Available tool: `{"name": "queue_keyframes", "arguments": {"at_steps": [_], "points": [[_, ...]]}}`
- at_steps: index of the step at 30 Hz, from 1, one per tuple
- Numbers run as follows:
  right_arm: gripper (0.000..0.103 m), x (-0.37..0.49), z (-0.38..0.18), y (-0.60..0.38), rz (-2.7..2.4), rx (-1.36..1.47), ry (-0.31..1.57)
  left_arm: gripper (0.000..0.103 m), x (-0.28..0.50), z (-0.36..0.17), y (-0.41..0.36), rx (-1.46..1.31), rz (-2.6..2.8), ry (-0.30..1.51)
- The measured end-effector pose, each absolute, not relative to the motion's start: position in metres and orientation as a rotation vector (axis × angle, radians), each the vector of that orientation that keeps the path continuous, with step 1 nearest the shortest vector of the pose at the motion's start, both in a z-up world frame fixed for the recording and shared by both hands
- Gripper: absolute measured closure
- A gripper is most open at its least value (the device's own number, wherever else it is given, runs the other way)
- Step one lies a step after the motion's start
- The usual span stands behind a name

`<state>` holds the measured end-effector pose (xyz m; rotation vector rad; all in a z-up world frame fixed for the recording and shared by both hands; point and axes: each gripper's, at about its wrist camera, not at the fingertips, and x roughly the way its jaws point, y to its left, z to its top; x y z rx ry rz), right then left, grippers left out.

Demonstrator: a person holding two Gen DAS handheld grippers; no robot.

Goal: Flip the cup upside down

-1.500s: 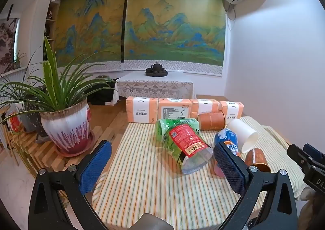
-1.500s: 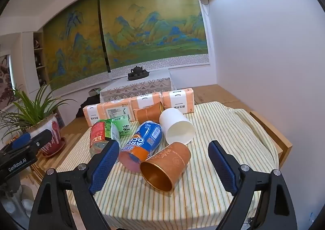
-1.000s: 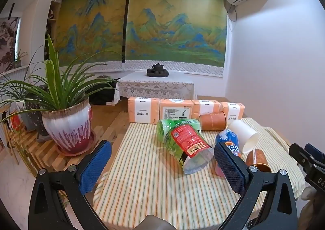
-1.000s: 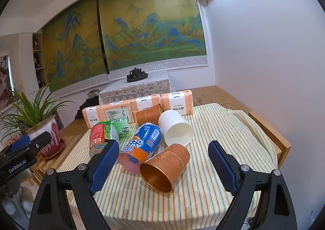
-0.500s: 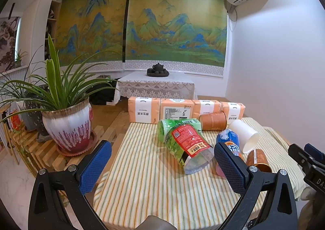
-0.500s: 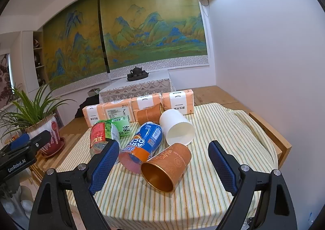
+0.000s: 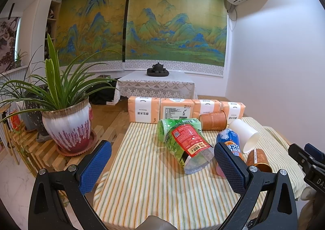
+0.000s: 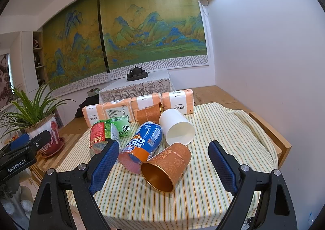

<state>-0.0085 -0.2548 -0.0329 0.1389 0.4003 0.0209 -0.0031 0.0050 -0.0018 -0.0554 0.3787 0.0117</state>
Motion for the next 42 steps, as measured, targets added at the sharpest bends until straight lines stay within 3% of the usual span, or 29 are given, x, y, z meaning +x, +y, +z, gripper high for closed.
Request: {"name": "queue_keyframes", "arguments": {"at_steps": [42], "points": [[0.015, 0.001, -0.043, -0.260, 0.015, 0.142, 0.420, 0.001, 0.011, -0.010, -0.001, -0.047, 0.011, 0.410]]}}
